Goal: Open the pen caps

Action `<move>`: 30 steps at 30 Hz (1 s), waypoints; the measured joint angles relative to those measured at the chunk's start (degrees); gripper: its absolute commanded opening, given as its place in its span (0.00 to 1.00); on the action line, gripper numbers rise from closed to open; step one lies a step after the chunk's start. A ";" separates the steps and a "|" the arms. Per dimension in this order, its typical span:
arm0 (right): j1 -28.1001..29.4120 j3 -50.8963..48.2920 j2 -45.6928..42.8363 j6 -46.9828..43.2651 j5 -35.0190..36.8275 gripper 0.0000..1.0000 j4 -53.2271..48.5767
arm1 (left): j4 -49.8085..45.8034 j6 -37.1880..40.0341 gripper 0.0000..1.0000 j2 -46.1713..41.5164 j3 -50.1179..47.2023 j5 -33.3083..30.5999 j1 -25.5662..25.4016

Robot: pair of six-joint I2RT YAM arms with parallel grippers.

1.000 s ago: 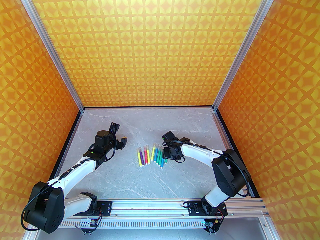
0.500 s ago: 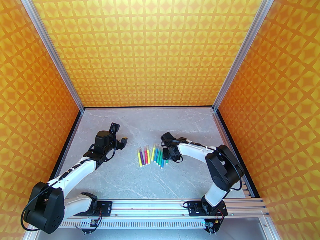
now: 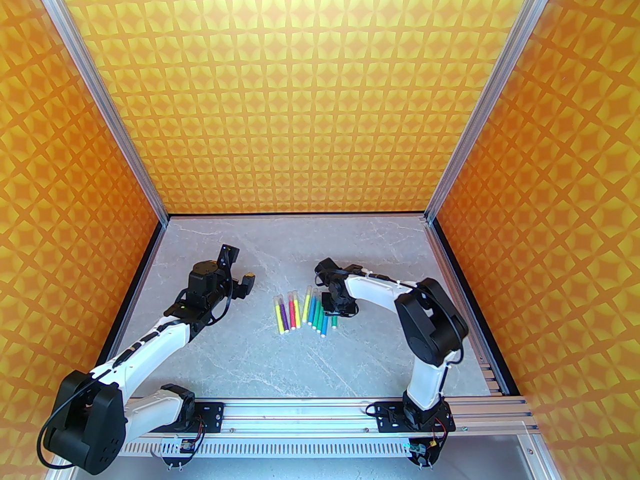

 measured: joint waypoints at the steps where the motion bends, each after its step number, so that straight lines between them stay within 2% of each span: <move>1: 0.00 0.48 0.28 -0.15 0.07 0.25 -0.50 | -0.04 0.00 0.99 -0.09 0.00 0.00 -0.04; 12: 0.33 2.89 2.03 -1.05 1.11 0.22 -3.37 | -0.37 0.02 0.99 -0.52 0.00 0.13 -0.11; 23: -0.17 2.84 1.84 -2.97 1.31 0.11 -3.58 | -0.79 -0.15 0.99 -0.50 0.00 0.13 -0.11; 30: -1.18 -0.17 -2.64 -7.69 3.04 0.01 -3.67 | -2.78 -2.60 0.99 1.88 2.16 3.06 -0.15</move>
